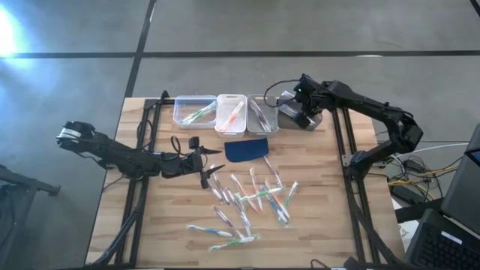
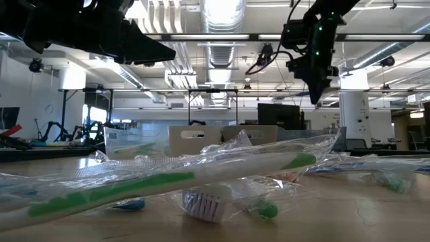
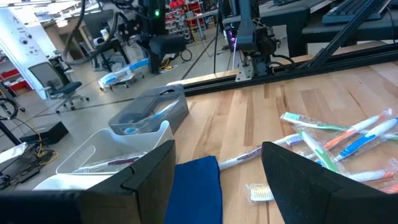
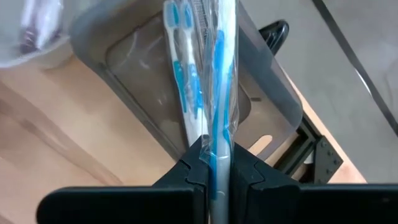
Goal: Pick & Place Toothbrushes
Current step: Put the blue toothbrush into the transparent black bin
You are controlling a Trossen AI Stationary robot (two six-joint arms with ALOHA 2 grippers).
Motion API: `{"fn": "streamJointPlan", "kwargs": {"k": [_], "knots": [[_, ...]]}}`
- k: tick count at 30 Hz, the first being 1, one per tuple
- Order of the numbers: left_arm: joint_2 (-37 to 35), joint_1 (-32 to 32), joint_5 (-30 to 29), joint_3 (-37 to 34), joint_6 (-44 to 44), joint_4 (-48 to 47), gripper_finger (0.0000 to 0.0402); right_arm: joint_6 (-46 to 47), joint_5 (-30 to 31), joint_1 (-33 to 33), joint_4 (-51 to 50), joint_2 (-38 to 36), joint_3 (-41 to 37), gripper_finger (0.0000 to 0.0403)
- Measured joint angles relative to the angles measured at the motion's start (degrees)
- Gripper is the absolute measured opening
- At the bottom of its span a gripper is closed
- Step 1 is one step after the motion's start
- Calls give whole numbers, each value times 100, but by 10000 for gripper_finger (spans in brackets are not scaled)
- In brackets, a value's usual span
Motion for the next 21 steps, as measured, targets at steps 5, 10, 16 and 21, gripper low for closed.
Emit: {"fn": "streamJointPlan", "kwargs": {"k": [5, 10, 16, 21], "knots": [[0, 1, 0, 0, 0, -1, 243, -71, -25, -161, 320, 0, -388, 18], [0, 0, 0, 0, 2, 0, 243, -165, -143, -296, 779, 0, -790, 18], [0, 11, -1, 0, 2, 3, 243, -266, -339, -458, 1321, 0, -1141, 18], [2, 26, -2, 0, 2, 5, 243, -315, -358, -488, 1511, 0, -1311, 18]]}}
